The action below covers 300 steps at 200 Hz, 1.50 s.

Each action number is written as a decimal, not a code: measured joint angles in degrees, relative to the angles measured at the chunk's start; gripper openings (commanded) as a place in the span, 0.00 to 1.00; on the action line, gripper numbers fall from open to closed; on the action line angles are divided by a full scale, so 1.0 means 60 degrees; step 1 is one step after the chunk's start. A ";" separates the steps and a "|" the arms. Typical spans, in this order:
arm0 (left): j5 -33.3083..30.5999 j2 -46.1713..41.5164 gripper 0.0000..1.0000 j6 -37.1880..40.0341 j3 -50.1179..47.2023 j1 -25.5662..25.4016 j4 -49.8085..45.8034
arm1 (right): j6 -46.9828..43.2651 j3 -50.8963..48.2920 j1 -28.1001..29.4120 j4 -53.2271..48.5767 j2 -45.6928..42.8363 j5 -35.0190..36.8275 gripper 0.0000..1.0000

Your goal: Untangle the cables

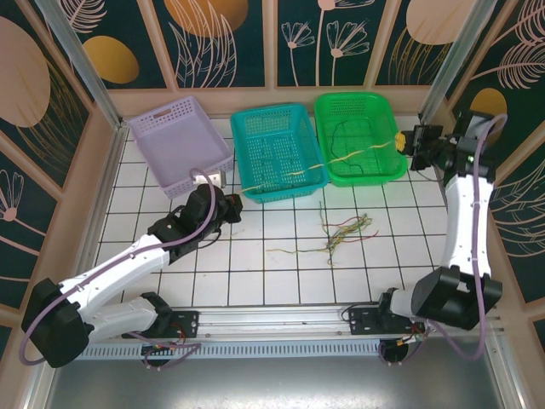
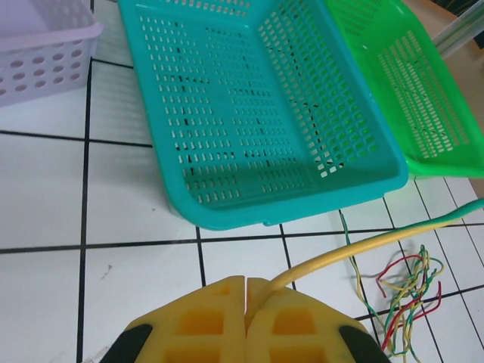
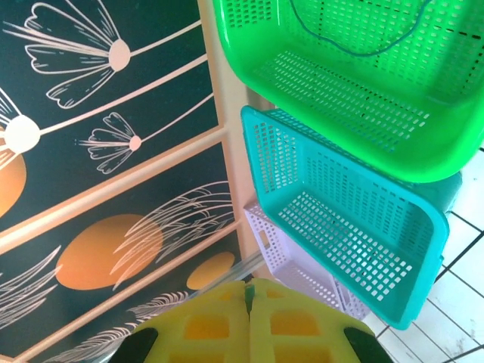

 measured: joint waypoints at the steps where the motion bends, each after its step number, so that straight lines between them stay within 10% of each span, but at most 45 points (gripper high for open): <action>1: -0.0004 0.0000 0.00 0.0011 0.0004 0.0000 0.0000 | -0.0036 0.0051 0.0000 -0.0033 0.0033 -0.0004 0.00; 34: 0.0277 -0.0069 0.00 0.0743 0.0025 0.0004 0.0175 | -0.0652 0.0597 0.0204 -0.0175 0.0459 0.0058 0.00; 87: 0.0284 -0.0317 0.69 0.1246 0.0517 0.0182 -0.0962 | -0.2004 0.1865 0.1424 0.0036 0.1078 0.1155 0.00; 203: 0.2495 0.2375 0.73 0.2681 0.5031 0.0178 -0.0055 | -0.4248 0.5625 0.3628 -0.2004 0.2463 0.1537 0.00; 300: 0.2062 0.4408 0.73 0.5399 0.5971 -0.1122 0.0878 | -0.4135 0.6207 0.5184 -0.2277 0.2725 0.1435 0.00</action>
